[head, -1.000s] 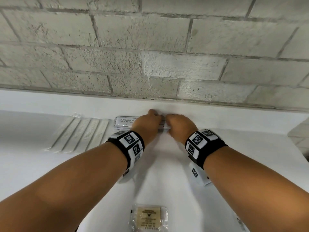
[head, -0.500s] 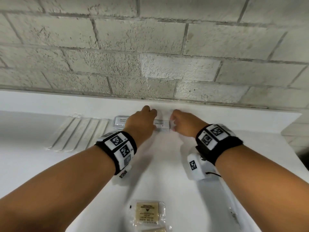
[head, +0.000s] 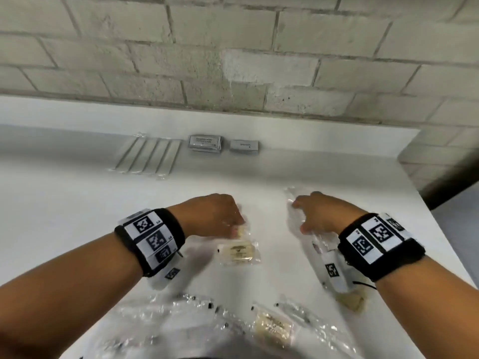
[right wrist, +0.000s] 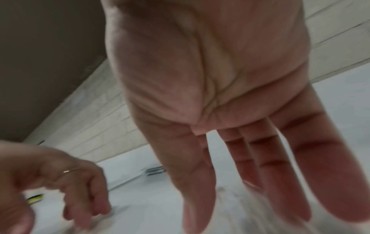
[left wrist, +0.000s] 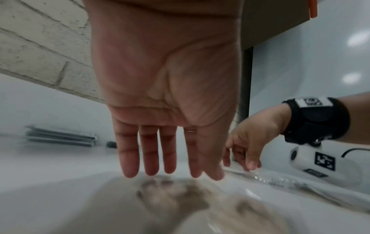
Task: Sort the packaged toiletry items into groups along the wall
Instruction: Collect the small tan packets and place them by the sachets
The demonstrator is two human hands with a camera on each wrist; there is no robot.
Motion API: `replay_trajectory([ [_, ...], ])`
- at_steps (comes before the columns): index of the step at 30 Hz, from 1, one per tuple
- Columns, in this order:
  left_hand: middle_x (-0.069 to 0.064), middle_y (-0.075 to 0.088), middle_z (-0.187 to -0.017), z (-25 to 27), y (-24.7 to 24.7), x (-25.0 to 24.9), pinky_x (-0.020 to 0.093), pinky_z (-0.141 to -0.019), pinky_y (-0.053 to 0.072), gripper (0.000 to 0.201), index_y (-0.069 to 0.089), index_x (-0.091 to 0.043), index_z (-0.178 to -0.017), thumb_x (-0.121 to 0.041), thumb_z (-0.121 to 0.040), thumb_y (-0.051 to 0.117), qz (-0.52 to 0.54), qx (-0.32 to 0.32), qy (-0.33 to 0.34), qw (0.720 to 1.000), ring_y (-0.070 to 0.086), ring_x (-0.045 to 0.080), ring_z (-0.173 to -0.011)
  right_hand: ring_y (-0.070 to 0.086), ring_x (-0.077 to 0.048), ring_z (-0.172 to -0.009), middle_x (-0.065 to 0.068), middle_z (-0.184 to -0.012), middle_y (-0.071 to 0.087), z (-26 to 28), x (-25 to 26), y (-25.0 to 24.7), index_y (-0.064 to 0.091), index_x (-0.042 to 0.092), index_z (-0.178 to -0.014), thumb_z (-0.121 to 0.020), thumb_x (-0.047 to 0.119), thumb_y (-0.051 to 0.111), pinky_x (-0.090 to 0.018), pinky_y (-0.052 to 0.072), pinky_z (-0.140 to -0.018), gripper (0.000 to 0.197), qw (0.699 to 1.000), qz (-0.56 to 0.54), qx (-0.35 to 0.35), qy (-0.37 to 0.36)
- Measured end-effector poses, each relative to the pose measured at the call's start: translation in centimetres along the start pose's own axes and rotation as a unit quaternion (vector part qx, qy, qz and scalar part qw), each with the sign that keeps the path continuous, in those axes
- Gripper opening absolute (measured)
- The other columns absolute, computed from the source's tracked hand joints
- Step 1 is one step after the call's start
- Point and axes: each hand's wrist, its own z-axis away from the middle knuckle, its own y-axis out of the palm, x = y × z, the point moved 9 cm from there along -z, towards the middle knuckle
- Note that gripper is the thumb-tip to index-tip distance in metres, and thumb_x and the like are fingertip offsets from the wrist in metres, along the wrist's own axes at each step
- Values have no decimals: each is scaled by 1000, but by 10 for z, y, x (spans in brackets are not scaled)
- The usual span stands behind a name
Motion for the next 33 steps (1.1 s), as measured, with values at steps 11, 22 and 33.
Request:
replay_trajectory([
  [11,-4,49,-99,70,39,1,33,-79,47,34,62,-22,-104,-45,-80,68,19,-86,-144,986,54,19,-95,49,-28,-110,-4,-120,54,70,116,24,64,22,-116,-91,19,55,-37,44,-87,28,963,123,-171,-169],
  [22,7,60,-111,88,37,-1,29,-70,43,38,59,-12,-111,-27,-77,71,31,-109,-209,971,60,26,-95,52,-24,-106,1,-109,58,75,144,58,57,23,-114,-73,44,76,-39,38,-89,50,957,160,-143,-197],
  [33,-5,56,-80,119,-26,-46,19,-55,45,17,50,-21,-88,-24,-85,67,175,-167,-105,965,55,9,-65,56,-16,-71,3,-83,61,96,52,0,54,22,-94,-89,19,61,-28,41,-63,9,919,-290,-230,-135],
])
